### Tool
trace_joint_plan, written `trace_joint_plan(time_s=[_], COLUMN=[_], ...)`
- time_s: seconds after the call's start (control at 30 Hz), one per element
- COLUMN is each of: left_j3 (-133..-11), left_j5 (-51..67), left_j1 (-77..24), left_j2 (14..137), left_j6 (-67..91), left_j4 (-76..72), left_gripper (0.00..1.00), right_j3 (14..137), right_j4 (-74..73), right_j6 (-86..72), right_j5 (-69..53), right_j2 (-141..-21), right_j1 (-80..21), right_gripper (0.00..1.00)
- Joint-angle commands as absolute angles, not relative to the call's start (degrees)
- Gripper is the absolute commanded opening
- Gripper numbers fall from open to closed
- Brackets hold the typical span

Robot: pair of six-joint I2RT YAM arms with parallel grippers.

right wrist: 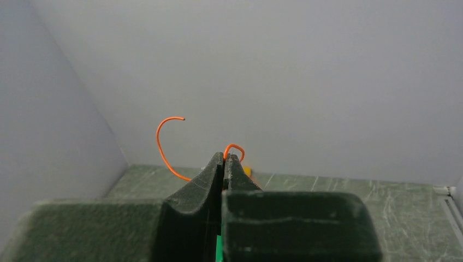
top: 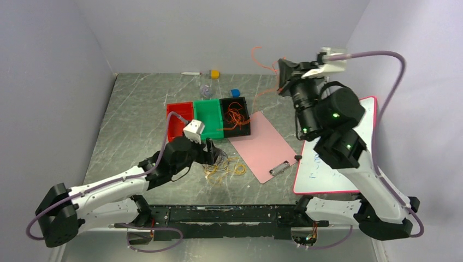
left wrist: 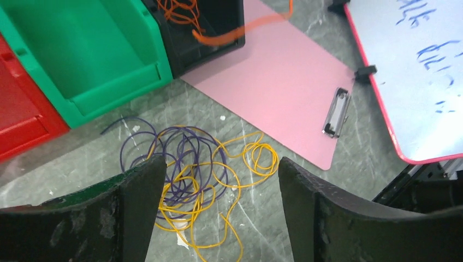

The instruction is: Untangle the cables

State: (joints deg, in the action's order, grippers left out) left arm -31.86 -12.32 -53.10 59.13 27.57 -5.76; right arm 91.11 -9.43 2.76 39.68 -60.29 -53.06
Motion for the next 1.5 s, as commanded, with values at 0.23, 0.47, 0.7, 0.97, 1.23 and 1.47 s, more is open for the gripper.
trace_joint_plan(time_s=[0.23, 0.47, 0.7, 0.97, 1.23, 1.47], left_j3=[-35.4, -33.3, -30.8, -29.4, -29.3, -29.2], left_j5=[-21.3, -23.6, -21.7, -18.9, -18.9, -19.0], left_j1=[-53.3, -53.2, -53.2, -53.2, -53.1, -53.2], left_j2=[51.5, 50.9, 54.0, 60.1, 63.2, 64.0], left_j6=[27.2, 30.5, 33.1, 34.2, 33.8, 33.3], left_j4=[2.0, 5.1, 4.5, 1.6, 0.4, 0.5], left_gripper=[0.86, 0.83, 0.79, 0.76, 0.75, 0.75], right_j3=[88.3, 88.9, 89.7, 94.8, 102.7, 100.7], right_j4=[-9.5, -8.3, -8.4, -7.6, -6.1, -6.2], right_j6=[-5.5, -6.7, -7.9, -6.6, -3.8, -13.4], right_j5=[27.9, 27.6, 27.2, 24.4, 23.0, 10.8], right_j2=[-68.3, -73.1, -75.1, -76.9, -82.6, -86.4], right_j1=[-53.1, -52.9, -49.8, -47.0, -44.8, -34.5], right_gripper=[0.00, 0.00, 0.00, 0.00, 0.00, 0.00])
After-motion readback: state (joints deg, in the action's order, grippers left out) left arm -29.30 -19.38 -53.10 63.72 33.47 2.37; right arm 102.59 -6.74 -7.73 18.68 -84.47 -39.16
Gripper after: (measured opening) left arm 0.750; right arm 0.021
